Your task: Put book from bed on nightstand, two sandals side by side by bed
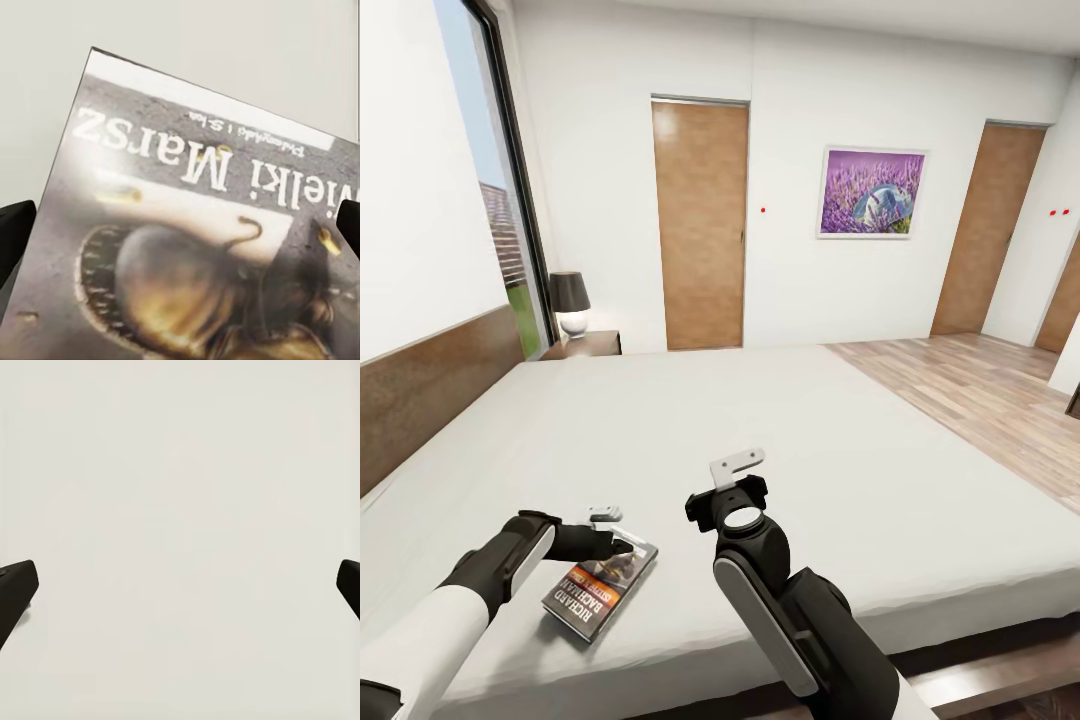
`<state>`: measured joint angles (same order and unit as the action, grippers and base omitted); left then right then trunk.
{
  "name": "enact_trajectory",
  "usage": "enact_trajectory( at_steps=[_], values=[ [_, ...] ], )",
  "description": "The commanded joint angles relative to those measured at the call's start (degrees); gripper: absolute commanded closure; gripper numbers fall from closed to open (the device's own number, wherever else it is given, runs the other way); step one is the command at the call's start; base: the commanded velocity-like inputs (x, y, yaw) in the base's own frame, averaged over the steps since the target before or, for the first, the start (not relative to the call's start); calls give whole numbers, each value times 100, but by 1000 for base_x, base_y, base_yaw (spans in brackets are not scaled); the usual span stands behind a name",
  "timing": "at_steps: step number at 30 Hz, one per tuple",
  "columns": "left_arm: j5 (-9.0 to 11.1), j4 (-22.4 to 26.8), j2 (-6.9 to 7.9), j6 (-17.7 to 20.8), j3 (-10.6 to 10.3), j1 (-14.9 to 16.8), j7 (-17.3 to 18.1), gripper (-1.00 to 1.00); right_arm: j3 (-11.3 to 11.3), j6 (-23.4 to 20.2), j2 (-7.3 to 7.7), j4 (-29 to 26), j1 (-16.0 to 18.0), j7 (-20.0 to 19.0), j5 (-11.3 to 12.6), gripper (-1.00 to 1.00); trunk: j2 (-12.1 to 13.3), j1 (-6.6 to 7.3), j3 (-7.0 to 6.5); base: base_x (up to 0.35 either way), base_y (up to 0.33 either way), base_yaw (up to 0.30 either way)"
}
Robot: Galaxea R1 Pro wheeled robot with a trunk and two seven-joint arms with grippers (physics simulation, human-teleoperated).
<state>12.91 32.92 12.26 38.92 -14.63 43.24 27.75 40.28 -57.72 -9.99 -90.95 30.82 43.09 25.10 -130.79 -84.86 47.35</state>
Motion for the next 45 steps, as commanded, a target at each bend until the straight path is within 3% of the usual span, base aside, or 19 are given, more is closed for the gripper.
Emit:
enact_trajectory(
  at_steps=[1,24,45],
  values=[
    [124,-117,5,75,-40,-3,-14,-100,6,-20,0,-3,6,60,54,-100,-2,0,8,0,0,0],
    [124,-110,27,72,-52,-9,184,-100,6,-21,0,-2,6,60,53,-100,-2,0,8,0,0,0],
    [124,-102,46,72,-245,-9,344,-100,6,-21,0,-2,5,60,54,-100,-2,0,8,0,0,0]
  ],
)
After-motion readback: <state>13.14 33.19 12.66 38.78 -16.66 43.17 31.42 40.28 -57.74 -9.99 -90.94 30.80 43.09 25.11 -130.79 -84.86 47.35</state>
